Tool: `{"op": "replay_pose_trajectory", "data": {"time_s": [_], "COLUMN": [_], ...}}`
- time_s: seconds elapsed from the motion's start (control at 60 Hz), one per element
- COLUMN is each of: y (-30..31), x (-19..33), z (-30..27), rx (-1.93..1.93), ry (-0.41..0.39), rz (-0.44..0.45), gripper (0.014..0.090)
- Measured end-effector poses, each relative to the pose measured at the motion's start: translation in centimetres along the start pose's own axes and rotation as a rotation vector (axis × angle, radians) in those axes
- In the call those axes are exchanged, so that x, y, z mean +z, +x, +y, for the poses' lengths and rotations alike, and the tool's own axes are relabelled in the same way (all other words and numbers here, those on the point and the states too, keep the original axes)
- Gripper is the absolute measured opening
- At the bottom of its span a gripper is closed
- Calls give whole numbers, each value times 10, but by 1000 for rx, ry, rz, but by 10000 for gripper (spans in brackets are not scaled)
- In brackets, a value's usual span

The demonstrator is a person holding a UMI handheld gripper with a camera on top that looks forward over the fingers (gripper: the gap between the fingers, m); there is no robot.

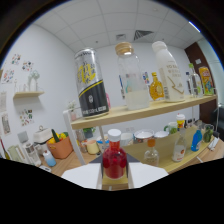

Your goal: Make me a cup of Vodka Sunrise.

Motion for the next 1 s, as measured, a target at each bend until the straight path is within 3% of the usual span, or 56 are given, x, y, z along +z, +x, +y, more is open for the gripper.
{"op": "replay_pose_trajectory", "data": {"time_s": [0.283,0.667,1.0], "y": [-5,15,9], "x": [-4,-14,-18], "z": [61,211,243], "rx": [-103,-137,-140], "ry": [-93,-348,-447], "rz": [14,73,76], "gripper": [339,340,348]}}
